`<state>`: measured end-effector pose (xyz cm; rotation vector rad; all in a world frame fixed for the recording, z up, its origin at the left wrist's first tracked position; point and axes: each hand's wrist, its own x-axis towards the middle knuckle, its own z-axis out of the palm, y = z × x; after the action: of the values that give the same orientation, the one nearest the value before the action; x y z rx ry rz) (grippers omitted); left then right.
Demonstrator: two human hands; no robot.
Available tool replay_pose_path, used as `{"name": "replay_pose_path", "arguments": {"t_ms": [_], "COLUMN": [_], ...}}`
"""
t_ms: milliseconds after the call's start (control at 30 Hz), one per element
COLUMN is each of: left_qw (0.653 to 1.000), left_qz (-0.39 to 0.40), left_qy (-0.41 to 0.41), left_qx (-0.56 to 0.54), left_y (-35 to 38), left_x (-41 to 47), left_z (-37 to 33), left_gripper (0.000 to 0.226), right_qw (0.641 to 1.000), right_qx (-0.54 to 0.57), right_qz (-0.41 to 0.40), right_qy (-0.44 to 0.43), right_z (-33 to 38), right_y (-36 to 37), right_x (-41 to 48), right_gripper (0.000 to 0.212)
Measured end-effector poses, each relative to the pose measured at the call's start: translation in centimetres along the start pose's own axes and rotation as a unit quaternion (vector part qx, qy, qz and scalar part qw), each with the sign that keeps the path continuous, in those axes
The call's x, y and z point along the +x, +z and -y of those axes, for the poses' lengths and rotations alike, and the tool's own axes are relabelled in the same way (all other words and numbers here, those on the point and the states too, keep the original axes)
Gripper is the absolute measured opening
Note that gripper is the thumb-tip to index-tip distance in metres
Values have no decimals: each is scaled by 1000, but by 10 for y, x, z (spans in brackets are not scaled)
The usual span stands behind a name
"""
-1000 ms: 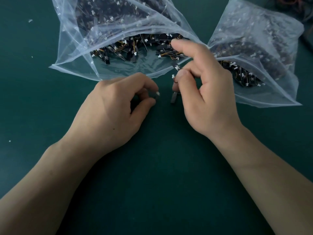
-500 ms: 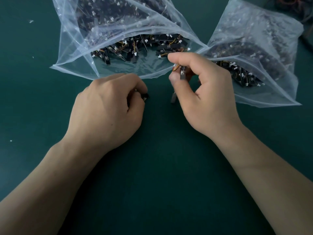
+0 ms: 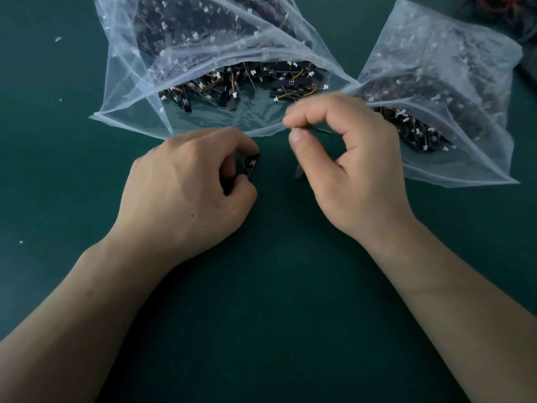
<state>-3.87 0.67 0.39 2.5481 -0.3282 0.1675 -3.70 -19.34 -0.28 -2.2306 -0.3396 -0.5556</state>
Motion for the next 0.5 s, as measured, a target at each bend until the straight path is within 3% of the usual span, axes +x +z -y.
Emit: {"name": "replay_pose_path", "arguments": {"t_ms": [333,500], "left_qw": [1000,992], "left_qz": [-11,-59], "left_qy": [8,73], "left_qx": [-8,-78], "left_y": [3,1], "left_x": [0,2], "left_z": [2,6], "left_gripper": [33,29], "right_qw": [999,998], "right_qx": [-18,16], "right_qz": [23,45], "right_qy": [-18,-46], "right_z": [-3,-1], "right_y": [1,-2], "right_x": [0,1], "right_gripper": [8,5]}}
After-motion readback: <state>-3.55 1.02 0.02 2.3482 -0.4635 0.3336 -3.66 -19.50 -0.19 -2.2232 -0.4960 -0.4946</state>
